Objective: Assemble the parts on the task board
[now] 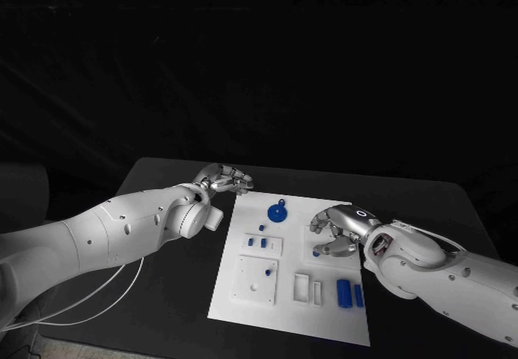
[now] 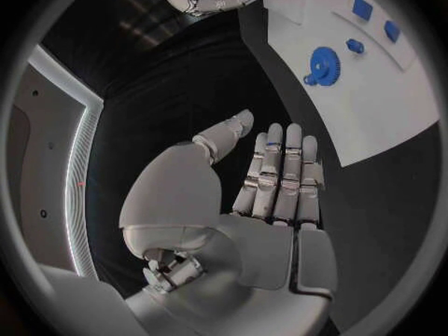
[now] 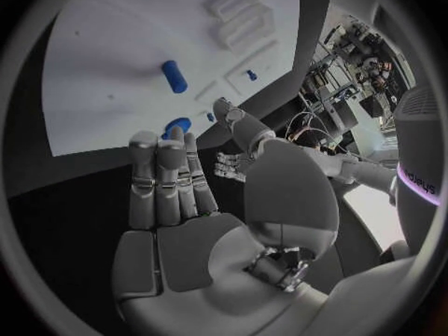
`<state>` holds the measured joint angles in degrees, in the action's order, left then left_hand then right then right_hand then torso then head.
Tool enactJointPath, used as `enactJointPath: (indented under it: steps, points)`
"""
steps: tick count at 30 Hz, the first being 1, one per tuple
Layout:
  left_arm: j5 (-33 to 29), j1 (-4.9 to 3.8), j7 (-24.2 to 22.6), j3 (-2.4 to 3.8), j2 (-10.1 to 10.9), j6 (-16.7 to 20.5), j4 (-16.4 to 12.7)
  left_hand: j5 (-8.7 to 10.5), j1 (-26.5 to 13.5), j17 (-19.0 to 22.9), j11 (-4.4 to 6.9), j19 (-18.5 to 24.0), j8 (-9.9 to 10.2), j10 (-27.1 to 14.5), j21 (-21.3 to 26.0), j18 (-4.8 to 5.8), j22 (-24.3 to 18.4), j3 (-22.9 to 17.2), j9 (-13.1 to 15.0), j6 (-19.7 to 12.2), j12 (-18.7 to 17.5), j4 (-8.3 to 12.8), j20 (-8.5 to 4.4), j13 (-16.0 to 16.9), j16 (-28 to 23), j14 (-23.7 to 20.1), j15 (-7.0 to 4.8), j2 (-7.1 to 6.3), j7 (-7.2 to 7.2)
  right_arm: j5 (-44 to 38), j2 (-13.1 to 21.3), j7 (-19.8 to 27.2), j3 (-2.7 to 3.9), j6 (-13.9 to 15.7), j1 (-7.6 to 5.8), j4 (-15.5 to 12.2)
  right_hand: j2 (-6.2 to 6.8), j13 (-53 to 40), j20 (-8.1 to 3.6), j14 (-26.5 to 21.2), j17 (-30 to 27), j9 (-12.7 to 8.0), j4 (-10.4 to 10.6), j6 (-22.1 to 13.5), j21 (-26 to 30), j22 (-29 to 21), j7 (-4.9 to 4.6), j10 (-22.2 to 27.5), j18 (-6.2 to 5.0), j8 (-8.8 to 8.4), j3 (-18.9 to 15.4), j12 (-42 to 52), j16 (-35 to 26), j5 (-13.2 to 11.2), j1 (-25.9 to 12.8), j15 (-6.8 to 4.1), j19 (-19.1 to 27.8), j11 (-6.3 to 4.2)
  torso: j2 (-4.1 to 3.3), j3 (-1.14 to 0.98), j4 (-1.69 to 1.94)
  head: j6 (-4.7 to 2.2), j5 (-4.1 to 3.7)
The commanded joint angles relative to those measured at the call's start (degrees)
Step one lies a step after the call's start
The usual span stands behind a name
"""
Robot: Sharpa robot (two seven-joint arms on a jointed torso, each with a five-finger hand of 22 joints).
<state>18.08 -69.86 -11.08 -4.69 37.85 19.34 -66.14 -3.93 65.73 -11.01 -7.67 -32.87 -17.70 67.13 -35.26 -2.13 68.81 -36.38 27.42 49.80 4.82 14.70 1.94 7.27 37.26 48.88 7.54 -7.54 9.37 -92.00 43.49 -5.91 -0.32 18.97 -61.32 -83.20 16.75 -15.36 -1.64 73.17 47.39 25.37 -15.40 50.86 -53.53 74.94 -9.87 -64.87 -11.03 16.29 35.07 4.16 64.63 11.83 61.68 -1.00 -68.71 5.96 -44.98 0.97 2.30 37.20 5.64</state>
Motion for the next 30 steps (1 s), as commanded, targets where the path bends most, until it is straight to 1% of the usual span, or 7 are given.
enactJointPath:
  steps: [1,3,7,12,18,22,30]
  points:
    - [-0.6,-0.06,-1.2,0.04,0.0,-0.7,-0.1,0.17,0.1,-0.1,-0.09,0.0,-0.2,-0.4,0.3,0.08,0.1,0.2,0.1,-0.2,-0.4,0.0,0.01,-0.1,-0.4,0.4,0.14,0.34,-0.05,-2.0,0.0,0.6,0.02,-6.1,-0.01,0.7,0.02,0.3,-0.3,-0.2,0.0,-0.2,-0.3,-0.7,-0.1,1.1,0.1,0.8,-3.97,0.0,-1.1,-0.3,0.3,0.2,-0.6,0.58,0.4,0.17,0.01,-0.1,-0.04,-0.19,0.05]
    - [-0.6,-0.06,-1.2,0.04,0.0,-0.8,-0.1,0.18,0.1,-0.1,-0.1,0.0,-0.2,-0.4,0.3,0.08,0.1,0.2,0.1,-0.2,-0.4,-0.1,0.01,-0.1,-0.4,0.4,0.14,0.34,-0.05,-3.4,-0.3,-0.3,0.02,-8.5,-0.02,1.3,0.01,0.5,-0.27,-0.3,0.0,-0.3,-0.4,-1.0,-0.1,1.1,0.11,1.2,-3.97,-0.16,-1.6,-0.4,0.3,0.2,-0.8,0.68,0.5,0.28,0.03,-0.1,-0.02,-0.28,0.07]
    - [-0.6,-0.06,-1.1,0.04,0.1,-0.5,-0.2,0.19,0.0,-0.1,-0.12,0.0,-0.2,-0.4,0.3,0.08,0.1,0.3,0.1,-0.3,-0.4,-0.1,0.01,-0.1,-0.5,0.4,0.14,0.33,-0.03,-5.2,-1.0,-1.0,-0.04,-8.8,-0.01,2.4,0.03,1.3,-0.13,-0.9,-0.1,-0.4,-0.3,-1.8,0.2,1.0,-0.86,2.8,-3.97,-0.39,-3.6,-0.6,0.2,0.3,-2.0,1.29,1.1,0.89,-0.04,-0.06,0.07,-0.58,-0.09]
    - [-0.6,-0.06,-1.2,0.03,0.1,-0.6,-0.1,0.2,0.0,-0.3,-0.2,-0.1,-0.1,-0.6,0.3,0.07,0.1,0.3,0.0,-0.5,-0.5,-0.1,-0.02,-0.2,-0.6,0.6,0.11,0.27,0.06,-6.2,-1.5,-0.9,-0.12,-8.7,0.02,2.8,-0.08,2.1,-0.12,-1.6,-0.3,-0.4,-0.1,-2.1,0.8,0.9,-0.35,3.1,-3.97,-0.24,-4.2,-0.2,0.1,-1.4,-1.5,1.34,1.8,0.93,-0.1,-0.08,0.09,-0.56,-0.08]
    - [-0.6,-0.06,-1.1,0.03,0.1,-0.6,-0.2,0.2,-0.1,-0.3,-0.21,-0.1,-0.1,-0.6,0.3,0.07,0.1,0.4,0.0,-0.5,-0.5,-0.1,-0.02,-0.2,-0.6,0.6,0.11,0.29,0.07,-6.7,-1.7,-0.8,-0.46,-8.9,0.04,2.3,-0.78,2.0,-0.15,-1.6,-0.5,-0.3,0.3,-1.4,0.9,0.8,0.29,1.0,-3.97,0.34,-3.5,0.9,0.3,-2.2,-0.2,0.73,1.7,0.29,0.01,0.09,0.06,-0.36,-0.12]
    - [-0.6,-0.06,-1.1,0.03,0.1,-0.7,-0.1,0.19,-0.1,-0.4,-0.21,-0.1,-0.1,-0.6,0.4,0.07,0.2,0.3,0.0,-0.5,-0.5,-0.2,-0.03,-0.2,-0.6,0.6,0.1,0.33,0.07,-8.5,-1.9,-1.4,-0.63,-8.9,0.09,2.4,-1.47,1.8,-0.16,-1.0,-0.7,0.0,1.6,0.6,0.9,0.8,0.42,-1.8,-3.97,1.51,1.0,2.1,0.5,-8.2,3.4,-0.21,0.9,-0.68,-0.01,0.06,0.03,-0.31,-0.1]
    - [-0.6,-0.06,-1.0,0.03,0.2,-0.7,-0.2,0.19,-0.1,-0.4,-0.21,-0.2,-0.1,-0.6,0.4,0.06,0.2,0.3,0.0,-0.5,-0.5,-0.2,-0.04,-0.2,-0.7,0.6,0.09,0.42,0.06,-11.1,-3.0,-2.4,-1.35,-7.7,0.57,3.0,-1.71,1.1,-0.02,-0.4,-0.9,0.5,4.1,3.9,0.3,1.1,1.69,-5.5,-3.97,3.19,8.1,3.7,0.8,-9.0,5.8,-1.45,0.2,-1.95,-0.01,0.09,0.1,-0.06,-0.24]
